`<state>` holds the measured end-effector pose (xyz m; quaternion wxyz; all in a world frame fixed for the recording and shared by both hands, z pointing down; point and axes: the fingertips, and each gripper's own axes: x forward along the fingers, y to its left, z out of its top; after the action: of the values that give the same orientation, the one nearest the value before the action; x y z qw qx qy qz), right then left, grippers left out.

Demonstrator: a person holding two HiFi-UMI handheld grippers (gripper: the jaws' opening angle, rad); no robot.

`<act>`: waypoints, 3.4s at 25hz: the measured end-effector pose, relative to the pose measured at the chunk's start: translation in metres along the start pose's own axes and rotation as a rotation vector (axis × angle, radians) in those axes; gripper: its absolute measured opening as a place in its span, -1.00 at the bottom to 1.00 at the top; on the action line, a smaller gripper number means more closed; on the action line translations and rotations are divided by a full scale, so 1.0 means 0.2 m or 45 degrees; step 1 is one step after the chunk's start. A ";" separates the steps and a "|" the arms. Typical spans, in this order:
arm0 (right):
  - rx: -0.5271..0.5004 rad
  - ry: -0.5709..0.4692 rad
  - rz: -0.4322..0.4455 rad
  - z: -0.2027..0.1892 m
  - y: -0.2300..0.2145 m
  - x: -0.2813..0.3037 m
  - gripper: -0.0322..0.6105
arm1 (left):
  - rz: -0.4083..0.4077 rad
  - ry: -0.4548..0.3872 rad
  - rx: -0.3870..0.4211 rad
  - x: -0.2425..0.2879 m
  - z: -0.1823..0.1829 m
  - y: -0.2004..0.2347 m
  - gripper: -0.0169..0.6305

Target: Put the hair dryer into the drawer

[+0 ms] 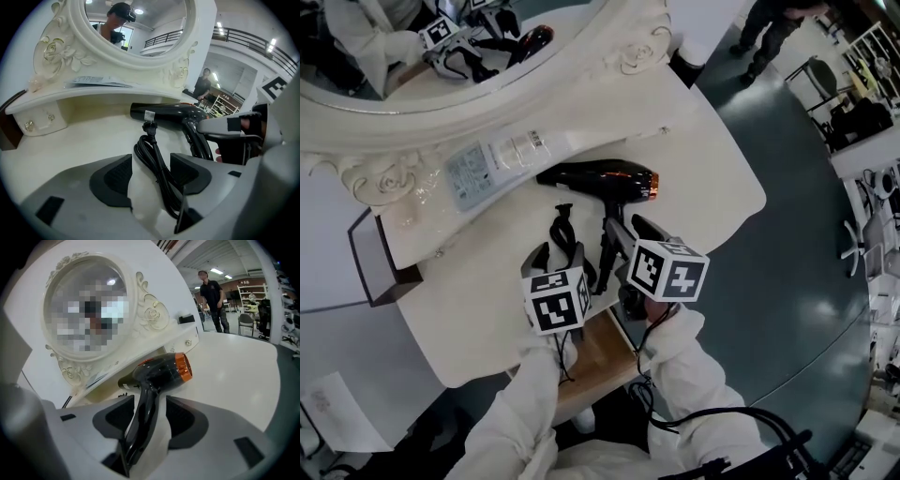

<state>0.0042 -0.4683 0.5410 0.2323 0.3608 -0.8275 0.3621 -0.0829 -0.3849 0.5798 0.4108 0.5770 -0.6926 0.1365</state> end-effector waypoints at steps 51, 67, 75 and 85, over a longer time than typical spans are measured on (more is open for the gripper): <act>0.318 0.111 0.130 -0.17 0.01 0.02 -0.18 | -0.055 0.122 -0.176 -0.11 -0.13 -0.05 -0.55; 0.465 -0.139 0.015 -0.37 0.10 -0.44 -0.18 | -0.237 0.066 -0.021 -0.48 -0.30 -0.16 -0.55; 0.538 -0.232 0.016 -0.58 0.31 -0.74 -0.18 | -0.304 0.050 0.107 -0.85 -0.43 -0.13 -0.56; 0.578 -0.257 -0.113 -0.93 0.43 -1.03 -0.18 | -0.429 0.129 0.228 -1.11 -0.74 -0.13 -0.56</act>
<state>0.0922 -0.1968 0.4873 0.0771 0.4740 -0.7273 0.4903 0.0018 -0.1418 0.5035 0.4092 0.7115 -0.5497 0.1557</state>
